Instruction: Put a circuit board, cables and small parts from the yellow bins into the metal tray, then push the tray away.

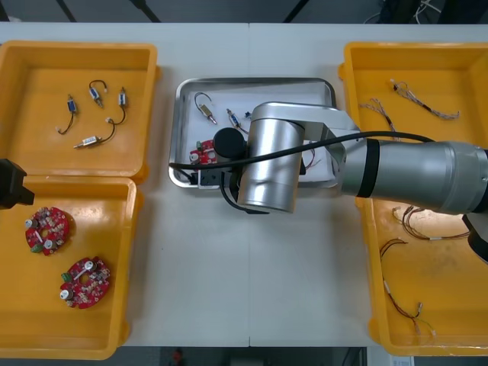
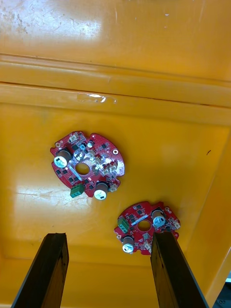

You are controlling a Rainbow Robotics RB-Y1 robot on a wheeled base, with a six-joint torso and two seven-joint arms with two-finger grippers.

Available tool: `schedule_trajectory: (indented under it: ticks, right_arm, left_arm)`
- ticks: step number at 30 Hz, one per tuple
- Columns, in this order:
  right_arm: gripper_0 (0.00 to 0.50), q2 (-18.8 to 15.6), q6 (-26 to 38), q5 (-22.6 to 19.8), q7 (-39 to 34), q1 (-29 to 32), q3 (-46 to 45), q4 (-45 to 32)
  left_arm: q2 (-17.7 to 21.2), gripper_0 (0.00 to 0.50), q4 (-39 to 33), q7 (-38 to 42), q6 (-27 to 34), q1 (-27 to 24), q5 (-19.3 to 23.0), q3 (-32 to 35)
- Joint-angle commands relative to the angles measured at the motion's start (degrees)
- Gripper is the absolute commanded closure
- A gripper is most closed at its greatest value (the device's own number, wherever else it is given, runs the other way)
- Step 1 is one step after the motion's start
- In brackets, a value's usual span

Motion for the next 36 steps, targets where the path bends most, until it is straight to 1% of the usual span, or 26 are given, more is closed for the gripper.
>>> schedule_trajectory:
  ticks: [1, 8, 19, 30, 36]
  right_arm:
    - [0.500, 1.50, -1.46, -0.51, 2.78, -4.47, 0.53, 2.03]
    - [0.500, 1.50, -3.84, -0.60, 5.24, -6.31, 0.62, 5.02]
    - [0.500, 3.44, -4.36, -0.69, 8.31, -10.18, 0.62, 10.03]
    - [0.500, 5.55, -8.84, -0.95, 10.86, -13.26, 0.62, 17.15]
    - [0.500, 5.81, -13.42, -1.04, 11.48, -15.10, 2.99, 20.66]
  left_arm:
    - [2.84, 0.000, -0.50, 0.30, -0.31, 0.89, -0.09, 1.64]
    - [2.84, 0.000, -0.50, 0.30, -0.31, 0.89, -0.09, 1.64]
    - [2.84, 0.000, -0.50, 0.30, -0.31, 0.89, -0.09, 1.64]
    - [2.84, 0.000, -0.50, 0.30, -0.31, 0.89, -0.09, 1.64]
    - [2.84, 0.000, -0.50, 0.30, -0.31, 0.89, -0.09, 1.64]
